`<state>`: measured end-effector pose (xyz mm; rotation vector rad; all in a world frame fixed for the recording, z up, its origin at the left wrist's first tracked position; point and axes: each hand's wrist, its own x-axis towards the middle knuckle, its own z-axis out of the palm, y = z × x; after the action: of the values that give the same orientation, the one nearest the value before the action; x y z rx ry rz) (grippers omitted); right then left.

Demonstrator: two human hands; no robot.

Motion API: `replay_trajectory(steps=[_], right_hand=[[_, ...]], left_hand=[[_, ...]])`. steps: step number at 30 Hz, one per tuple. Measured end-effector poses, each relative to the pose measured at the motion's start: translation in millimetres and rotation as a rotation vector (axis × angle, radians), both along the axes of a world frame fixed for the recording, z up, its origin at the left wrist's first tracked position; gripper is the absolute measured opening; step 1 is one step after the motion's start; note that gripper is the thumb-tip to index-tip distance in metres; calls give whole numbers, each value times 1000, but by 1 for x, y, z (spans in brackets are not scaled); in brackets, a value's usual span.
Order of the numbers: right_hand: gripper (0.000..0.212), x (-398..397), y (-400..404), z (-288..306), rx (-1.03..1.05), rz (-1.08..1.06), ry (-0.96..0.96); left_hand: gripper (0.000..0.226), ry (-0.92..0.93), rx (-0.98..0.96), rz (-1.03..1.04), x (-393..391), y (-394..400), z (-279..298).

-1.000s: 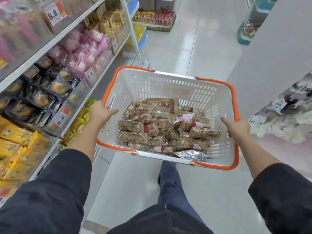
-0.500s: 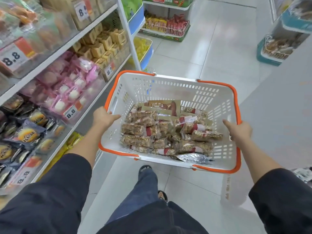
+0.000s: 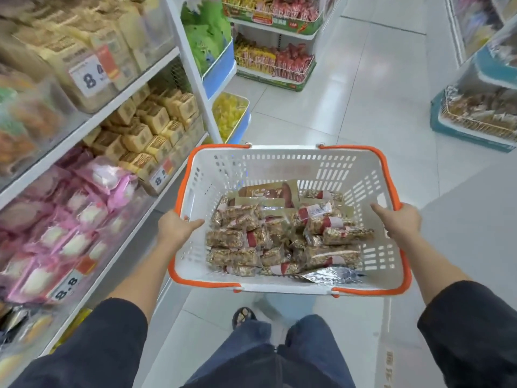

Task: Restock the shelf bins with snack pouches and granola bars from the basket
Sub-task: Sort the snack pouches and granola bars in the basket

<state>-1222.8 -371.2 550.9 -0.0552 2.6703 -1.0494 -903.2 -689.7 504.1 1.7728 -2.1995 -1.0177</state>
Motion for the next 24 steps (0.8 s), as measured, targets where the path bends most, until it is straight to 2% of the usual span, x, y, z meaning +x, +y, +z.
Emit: replay_trajectory(steps=[4,12,18,24], right_hand=[[37,-38,-57,16,12,72,32],[37,-87,-177,17,46,254,57],[39,-120,-257,-36,128,452,5],[47,-156,-330,-109,255,684,-6]], left_hand=[[52,38,50,98,-9,-26,-2],[23,239,136,335,-6,-42,-10],[26,258,169,676,-18,-38,-47],[42,240,191,1105,-52,17,-97]])
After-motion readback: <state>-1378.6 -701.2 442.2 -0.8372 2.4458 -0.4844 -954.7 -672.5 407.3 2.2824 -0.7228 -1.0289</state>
